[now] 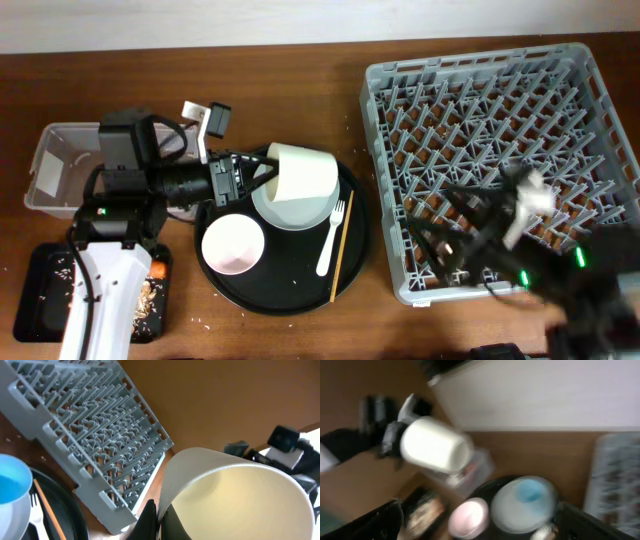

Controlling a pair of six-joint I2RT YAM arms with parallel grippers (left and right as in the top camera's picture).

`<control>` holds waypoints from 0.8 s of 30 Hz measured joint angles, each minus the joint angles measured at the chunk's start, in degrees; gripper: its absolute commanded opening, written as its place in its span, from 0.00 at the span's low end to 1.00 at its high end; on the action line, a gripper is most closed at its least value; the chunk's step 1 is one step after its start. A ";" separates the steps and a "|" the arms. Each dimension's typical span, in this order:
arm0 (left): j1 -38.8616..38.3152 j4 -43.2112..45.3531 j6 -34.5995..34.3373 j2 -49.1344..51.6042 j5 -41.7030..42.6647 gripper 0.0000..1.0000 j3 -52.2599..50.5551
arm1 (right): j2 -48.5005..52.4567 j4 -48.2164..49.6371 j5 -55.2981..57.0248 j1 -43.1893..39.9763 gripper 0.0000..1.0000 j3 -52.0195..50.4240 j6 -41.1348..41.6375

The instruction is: Sort waste into correct bins and load items into the dishwasher rack

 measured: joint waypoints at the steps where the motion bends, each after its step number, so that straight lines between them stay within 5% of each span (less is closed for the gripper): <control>1: 0.00 0.20 -0.61 0.02 -0.02 0.00 -0.04 | 8.87 0.24 -5.25 0.02 0.99 2.47 0.02; 6: -5.38 11.98 -2.03 0.90 0.61 0.00 -0.20 | 29.35 8.41 -35.28 -0.09 0.99 2.56 -9.62; 9: -11.63 20.87 -5.14 5.90 1.07 0.00 -0.22 | 30.95 9.70 -40.06 -0.09 1.00 2.60 -12.52; 11: -11.82 22.01 -6.51 8.85 2.51 0.00 -0.22 | 31.23 10.97 -39.82 -0.26 0.89 2.58 -12.72; 18: -13.35 24.41 -7.13 9.46 4.02 0.00 -0.22 | 31.28 15.63 -39.41 1.18 0.88 2.54 -13.46; 24: -15.12 24.61 -7.06 9.46 5.49 0.01 -0.13 | 31.76 19.69 -37.64 4.09 0.45 2.45 -12.90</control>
